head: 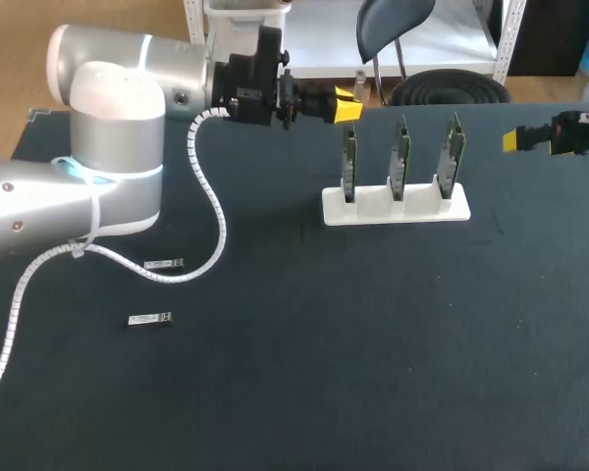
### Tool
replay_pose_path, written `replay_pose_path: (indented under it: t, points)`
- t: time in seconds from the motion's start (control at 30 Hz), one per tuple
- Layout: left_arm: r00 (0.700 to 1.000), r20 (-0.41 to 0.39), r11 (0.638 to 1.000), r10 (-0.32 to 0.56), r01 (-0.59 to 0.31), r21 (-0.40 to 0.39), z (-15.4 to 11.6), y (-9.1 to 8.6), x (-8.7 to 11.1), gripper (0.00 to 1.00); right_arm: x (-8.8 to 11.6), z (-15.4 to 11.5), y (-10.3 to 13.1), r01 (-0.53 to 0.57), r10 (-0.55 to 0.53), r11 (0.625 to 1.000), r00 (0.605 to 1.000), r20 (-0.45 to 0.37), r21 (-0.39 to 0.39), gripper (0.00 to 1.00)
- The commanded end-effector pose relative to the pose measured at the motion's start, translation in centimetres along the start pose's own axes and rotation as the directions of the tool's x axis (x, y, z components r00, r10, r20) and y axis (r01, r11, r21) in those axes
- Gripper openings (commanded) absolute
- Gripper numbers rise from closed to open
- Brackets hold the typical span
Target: Pick up the optical module with the left hand, and insert it into the network port with the right hand.
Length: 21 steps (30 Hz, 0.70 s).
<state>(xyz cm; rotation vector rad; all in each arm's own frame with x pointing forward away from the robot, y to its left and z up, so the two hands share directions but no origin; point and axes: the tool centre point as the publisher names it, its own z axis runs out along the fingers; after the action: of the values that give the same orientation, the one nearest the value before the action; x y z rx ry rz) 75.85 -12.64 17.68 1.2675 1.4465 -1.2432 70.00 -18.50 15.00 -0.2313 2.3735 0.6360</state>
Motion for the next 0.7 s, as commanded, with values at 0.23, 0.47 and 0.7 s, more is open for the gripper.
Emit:
replay_pose_path:
  t: [0.23, 0.47, 0.7]
  points:
    - [1.000, 0.007, 1.000, -0.001, 0.001, -0.015, 0.11, -0.46, 0.44, 0.00, 0.00, 0.00, 0.00, 0.000, 0.000, 1.000, 1.000, 0.000, 0.000, 1.00]
    - [1.000, 0.006, 1.000, -0.003, 0.003, -0.020, 0.19, -0.47, 0.49, 0.00, 0.00, 0.00, 0.00, 0.000, 0.000, 1.000, 1.000, 0.000, 0.000, 1.00]
    - [1.000, -0.003, 1.000, -0.001, 0.001, -0.027, 0.29, -0.43, 0.73, 0.00, 0.00, 0.00, 0.00, 0.000, 0.000, 1.000, 1.000, 0.000, 0.000, 1.00]
